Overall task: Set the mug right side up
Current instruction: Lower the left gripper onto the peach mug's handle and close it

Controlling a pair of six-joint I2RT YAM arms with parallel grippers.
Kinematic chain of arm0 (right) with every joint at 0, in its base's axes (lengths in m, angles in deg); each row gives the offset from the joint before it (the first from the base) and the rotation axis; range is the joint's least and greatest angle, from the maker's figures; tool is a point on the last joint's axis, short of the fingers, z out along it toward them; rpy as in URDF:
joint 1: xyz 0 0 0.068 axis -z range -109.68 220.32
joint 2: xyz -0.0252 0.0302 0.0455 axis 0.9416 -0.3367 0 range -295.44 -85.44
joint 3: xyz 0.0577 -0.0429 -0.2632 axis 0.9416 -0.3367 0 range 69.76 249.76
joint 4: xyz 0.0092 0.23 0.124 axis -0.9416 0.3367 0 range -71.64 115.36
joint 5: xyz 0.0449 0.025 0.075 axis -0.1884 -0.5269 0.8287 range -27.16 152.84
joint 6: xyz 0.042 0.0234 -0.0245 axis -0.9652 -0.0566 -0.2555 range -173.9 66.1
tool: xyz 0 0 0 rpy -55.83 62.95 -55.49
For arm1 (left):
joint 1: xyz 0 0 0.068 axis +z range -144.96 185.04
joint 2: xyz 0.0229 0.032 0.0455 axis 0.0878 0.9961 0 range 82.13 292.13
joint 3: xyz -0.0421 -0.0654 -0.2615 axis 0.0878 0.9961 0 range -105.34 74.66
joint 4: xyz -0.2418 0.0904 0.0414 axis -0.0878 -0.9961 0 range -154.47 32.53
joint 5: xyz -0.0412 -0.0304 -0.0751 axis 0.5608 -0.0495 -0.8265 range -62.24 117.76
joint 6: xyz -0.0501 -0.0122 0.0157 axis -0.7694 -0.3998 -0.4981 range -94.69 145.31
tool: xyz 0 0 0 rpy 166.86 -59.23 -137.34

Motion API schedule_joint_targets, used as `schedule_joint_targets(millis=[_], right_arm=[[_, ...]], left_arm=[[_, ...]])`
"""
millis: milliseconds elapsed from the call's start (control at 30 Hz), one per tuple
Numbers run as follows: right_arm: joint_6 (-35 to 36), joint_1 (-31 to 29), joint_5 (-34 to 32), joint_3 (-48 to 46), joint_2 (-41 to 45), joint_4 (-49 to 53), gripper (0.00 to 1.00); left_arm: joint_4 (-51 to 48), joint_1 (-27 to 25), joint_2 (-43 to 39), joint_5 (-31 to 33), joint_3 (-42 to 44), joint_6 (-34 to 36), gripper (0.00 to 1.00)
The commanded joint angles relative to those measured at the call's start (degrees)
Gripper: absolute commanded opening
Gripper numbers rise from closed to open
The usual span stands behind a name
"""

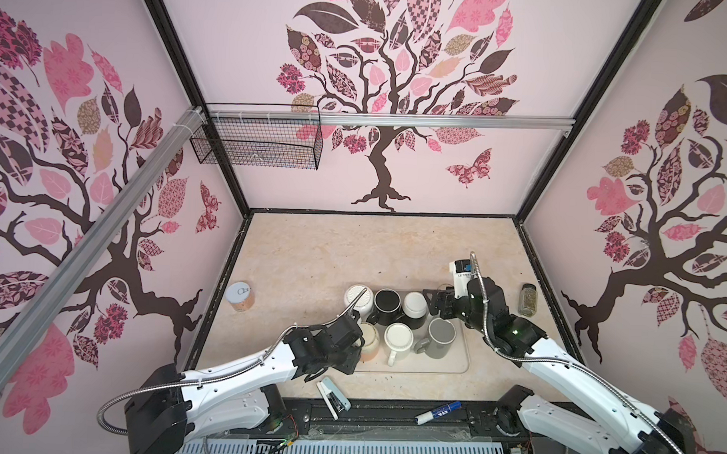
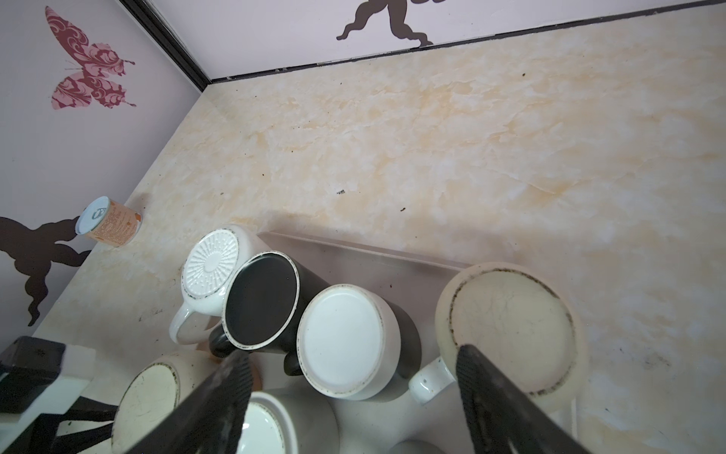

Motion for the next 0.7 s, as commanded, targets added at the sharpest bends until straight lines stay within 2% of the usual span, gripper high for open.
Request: schedule_joint_targets(millis=[0, 333, 667], right_arm=[[0.4, 0.1, -0.6, 0.2, 0.0, -1.0, 0.85], [0.6, 0.1, -1.2, -0.1, 0.1, -1.4, 0.85], [0.9, 0.1, -1.3, 0.0, -0.2, -1.6, 0.84]], left_arm=[[2.4, -0.2, -0.6, 2.4, 1.8, 0.3, 0.52], [8.7, -0.4, 4.6, 1.2, 3.6, 2.7, 0.51], [8.7, -1.1, 4.1, 0.3, 3.1, 3.3, 0.48]])
